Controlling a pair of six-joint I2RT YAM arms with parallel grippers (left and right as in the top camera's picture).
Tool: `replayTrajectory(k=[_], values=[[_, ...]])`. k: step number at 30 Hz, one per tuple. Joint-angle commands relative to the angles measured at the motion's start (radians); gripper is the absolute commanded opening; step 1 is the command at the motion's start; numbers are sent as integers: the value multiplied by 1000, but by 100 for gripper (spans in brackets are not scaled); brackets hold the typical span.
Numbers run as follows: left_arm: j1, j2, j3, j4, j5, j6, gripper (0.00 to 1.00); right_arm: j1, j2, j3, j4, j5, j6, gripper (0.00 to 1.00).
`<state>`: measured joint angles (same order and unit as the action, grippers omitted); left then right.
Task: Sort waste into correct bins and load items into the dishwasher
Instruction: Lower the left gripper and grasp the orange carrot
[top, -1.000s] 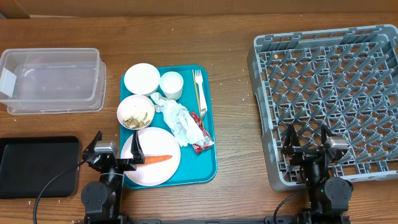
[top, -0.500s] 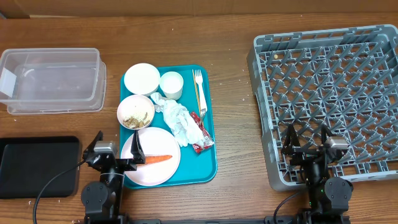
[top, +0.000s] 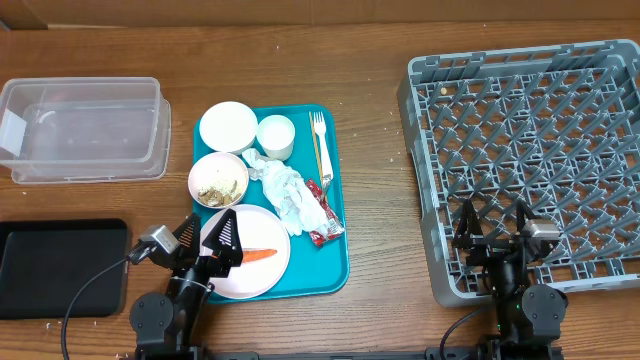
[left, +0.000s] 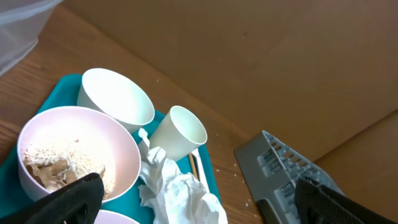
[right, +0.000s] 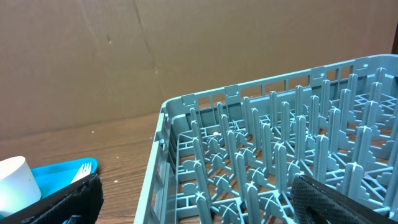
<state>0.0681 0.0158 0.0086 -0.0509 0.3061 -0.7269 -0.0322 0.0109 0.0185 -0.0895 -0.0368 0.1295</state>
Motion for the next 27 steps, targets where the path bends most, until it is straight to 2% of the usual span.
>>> replayTrajectory(k=[1, 9, 15, 21, 27], values=[[4, -11, -3, 5, 48, -41, 100, -5, -8, -11, 8, 7, -3, 100], [5, -11, 0, 33, 239, 27, 100, -5, -8, -11, 8, 7, -3, 100], [5, -11, 76, -19, 255, 101, 100, -5, -8, -11, 8, 7, -3, 100], [5, 63, 295, -267, 175, 198, 100, -5, -8, -11, 8, 7, -3, 100], [5, 356, 609, -583, 122, 261, 100, -5, -8, -11, 8, 7, -3, 100]])
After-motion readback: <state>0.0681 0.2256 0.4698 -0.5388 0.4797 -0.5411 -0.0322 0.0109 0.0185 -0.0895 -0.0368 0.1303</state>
